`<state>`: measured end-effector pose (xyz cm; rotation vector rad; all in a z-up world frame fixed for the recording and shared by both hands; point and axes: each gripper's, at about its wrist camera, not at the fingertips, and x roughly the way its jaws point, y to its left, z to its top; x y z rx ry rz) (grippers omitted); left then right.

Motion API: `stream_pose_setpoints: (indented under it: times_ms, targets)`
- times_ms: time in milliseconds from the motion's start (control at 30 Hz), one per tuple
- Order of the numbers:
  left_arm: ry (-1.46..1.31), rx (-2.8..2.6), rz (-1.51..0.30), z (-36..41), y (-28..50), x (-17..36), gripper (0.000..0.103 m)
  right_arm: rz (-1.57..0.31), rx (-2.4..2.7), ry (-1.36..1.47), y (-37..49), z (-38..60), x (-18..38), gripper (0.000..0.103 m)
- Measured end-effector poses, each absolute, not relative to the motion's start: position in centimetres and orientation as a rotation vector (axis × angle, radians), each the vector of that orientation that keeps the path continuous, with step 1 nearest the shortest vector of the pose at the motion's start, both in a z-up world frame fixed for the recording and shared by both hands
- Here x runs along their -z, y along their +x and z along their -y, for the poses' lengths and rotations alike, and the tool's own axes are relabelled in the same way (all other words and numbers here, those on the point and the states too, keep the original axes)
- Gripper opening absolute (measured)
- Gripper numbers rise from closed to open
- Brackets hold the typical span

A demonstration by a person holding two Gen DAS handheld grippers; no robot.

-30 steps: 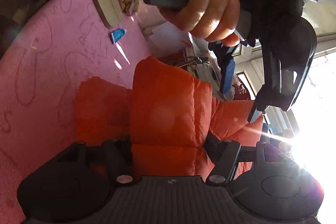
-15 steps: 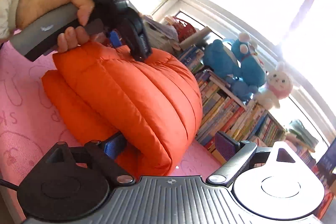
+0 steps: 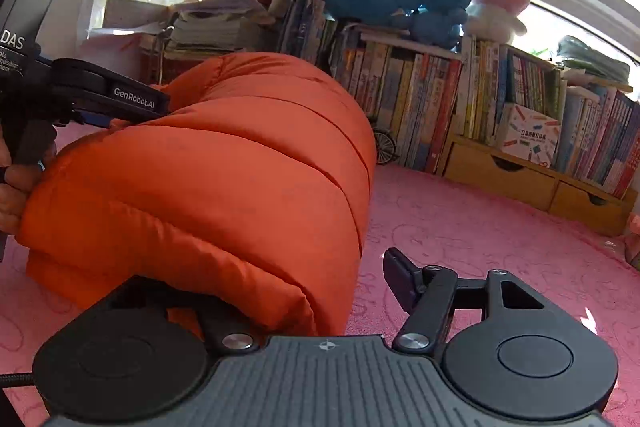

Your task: Fold clothes

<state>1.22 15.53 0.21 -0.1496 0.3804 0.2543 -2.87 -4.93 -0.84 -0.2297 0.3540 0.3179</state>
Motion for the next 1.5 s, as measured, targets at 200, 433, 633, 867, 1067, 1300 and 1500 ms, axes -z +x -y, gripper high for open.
stream_pose_setpoints:
  times_ms: [200, 433, 633, 867, 1067, 1300, 1500]
  targets:
    - [-0.161, -0.205, -0.4, -14.1, 1.6, 0.5, 0.071, -0.386, -0.166, -0.055, -3.0, 7.8, 1.0, 0.032]
    - [-0.098, -0.229, -0.391, -12.0, 2.0, 0.6, 0.071, -0.437, -0.154, 0.21, -4.7, 11.5, 1.4, 0.011]
    - [-0.145, -0.2, -0.411, -13.0, 2.0, 0.5, 0.07, -0.448, -0.277, 0.02, -4.2, 12.3, 0.0, 0.023]
    - [-0.14, -0.208, -0.408, -12.7, 1.9, 0.7, 0.071, -0.519, -0.373, 0.069, 1.0, 11.8, 1.0, 0.045]
    - [-0.156, -0.153, -0.423, -12.5, 2.3, 0.7, 0.071, -0.406, -0.248, 0.16, -1.4, 11.8, 1.6, 0.018]
    - [-0.243, -0.001, -0.443, -12.0, 2.5, 0.9, 0.075, -0.307, -0.024, 0.029, -6.4, 11.4, 2.8, 0.018]
    - [-0.212, -0.007, -0.42, -11.1, 2.0, 0.9, 0.075, -0.434, -0.212, 0.172, -6.5, 17.8, 2.7, 0.052]
